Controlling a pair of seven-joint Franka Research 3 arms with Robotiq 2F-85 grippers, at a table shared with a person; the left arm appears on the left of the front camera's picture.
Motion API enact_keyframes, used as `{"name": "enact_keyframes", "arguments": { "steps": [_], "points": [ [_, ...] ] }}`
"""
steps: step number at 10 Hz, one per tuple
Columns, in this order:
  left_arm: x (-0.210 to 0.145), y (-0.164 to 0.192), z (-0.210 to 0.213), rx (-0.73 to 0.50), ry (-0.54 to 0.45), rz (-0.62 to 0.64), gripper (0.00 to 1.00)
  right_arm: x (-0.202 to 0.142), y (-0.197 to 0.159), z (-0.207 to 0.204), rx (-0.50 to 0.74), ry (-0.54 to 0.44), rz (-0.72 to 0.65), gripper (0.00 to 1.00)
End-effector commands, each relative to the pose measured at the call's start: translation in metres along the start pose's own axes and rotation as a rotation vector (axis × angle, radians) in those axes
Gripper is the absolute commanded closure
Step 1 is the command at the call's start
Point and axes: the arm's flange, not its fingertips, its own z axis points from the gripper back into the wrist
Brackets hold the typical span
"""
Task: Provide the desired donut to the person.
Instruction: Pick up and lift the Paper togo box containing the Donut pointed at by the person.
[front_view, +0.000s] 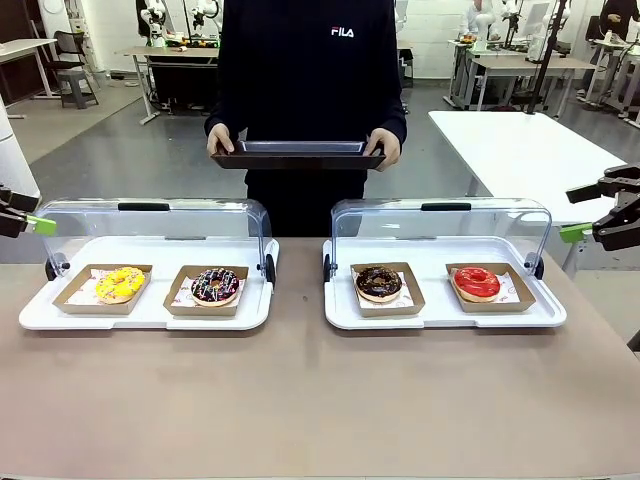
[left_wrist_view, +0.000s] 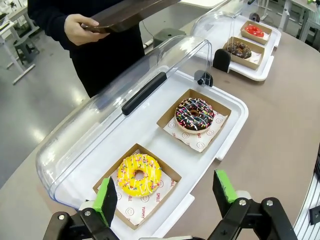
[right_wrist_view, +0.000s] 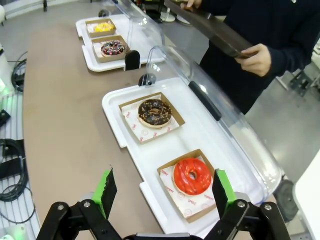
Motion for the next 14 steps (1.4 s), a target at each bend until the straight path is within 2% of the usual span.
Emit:
{"name": "enact_keyframes", "arguments": {
  "steps": [1,14],
  "points": [
    [0.0014,-0.0007,0.0003,-0.003,-0.006,-0.003,0.0,-0.0003,-0.0013,0.0006,-0.007,0.003,0.01,0.0],
    [0.0014,-0.0007,0.0003,-0.003,-0.006,-0.003,0.0,-0.0003,-0.0013,0.0006,-0.007,0.003,0.01,0.0]
  ]
}}
